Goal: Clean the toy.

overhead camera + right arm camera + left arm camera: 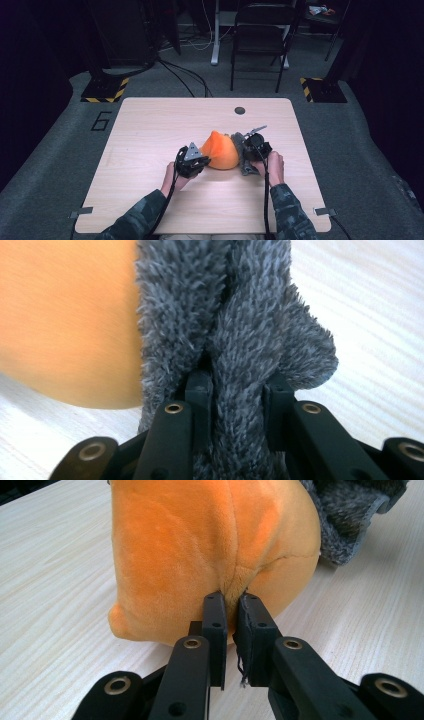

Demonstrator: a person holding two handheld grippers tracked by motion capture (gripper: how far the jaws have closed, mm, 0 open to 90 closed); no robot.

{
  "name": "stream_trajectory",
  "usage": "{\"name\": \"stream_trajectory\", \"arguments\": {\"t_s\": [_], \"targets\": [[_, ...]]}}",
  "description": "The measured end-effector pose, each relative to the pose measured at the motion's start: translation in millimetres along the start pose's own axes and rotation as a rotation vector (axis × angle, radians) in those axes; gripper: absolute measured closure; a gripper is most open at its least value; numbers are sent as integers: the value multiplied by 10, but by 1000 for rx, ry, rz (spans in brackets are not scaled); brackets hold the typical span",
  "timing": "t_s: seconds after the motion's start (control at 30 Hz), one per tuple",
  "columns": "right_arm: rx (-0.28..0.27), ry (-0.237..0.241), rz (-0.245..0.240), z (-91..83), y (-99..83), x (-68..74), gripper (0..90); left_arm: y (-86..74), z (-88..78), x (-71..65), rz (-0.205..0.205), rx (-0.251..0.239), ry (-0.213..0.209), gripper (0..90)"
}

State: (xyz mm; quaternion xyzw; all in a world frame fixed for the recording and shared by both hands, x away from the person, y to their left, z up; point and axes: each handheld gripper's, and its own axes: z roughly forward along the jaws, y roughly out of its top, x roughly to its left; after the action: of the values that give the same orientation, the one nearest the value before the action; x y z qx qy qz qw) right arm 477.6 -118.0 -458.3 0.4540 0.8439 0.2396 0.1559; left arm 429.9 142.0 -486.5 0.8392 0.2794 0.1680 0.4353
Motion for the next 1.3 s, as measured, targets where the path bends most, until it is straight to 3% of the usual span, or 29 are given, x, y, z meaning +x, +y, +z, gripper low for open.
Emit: {"name": "stream_trajectory", "arguments": {"t_s": [0.17, 0.4, 0.47, 0.57, 0.67, 0.73, 0.8, 0.87, 0.93, 1.0, 1.07, 1.17, 1.3], "targets": [[13, 3, 11, 43, -35, -30, 717, 7, 2, -10, 9, -10, 6, 836], [75, -6, 28, 169, -83, -80, 717, -1, -2, -4, 5, -13, 10, 838], [75, -29, 14, 128, -75, -90, 720, 0, -1, 4, 8, -12, 10, 838], [27, -52, 26, -25, -33, -102, 723, -9, 3, 29, 5, -14, 13, 838], [-83, -10, 34, -261, 50, -113, 724, -15, -5, 47, 3, -5, 12, 838], [-132, 44, 31, -387, 99, -50, 723, -14, -7, 42, 5, -3, 13, 837], [-144, 79, 5, -424, 139, 62, 724, -13, -1, 33, 5, -10, 20, 836], [-122, 100, -30, -372, 167, 168, 724, -11, -6, 37, 8, 0, 20, 834], [-104, 64, -64, -290, 174, 248, 726, -19, -6, 52, 5, -3, 17, 826], [-111, 62, -63, -260, 171, 255, 727, -10, -24, 65, 13, 3, 15, 767], [-118, 60, -60, -262, 163, 242, 727, -2, -29, 66, 19, 6, 14, 645], [-117, 53, -67, -260, 157, 247, 727, 45, -42, 50, 61, 20, 60, 497], [-131, 51, -114, -250, 164, 245, 728, 44, 12, 39, 97, 23, 80, 405]]}}
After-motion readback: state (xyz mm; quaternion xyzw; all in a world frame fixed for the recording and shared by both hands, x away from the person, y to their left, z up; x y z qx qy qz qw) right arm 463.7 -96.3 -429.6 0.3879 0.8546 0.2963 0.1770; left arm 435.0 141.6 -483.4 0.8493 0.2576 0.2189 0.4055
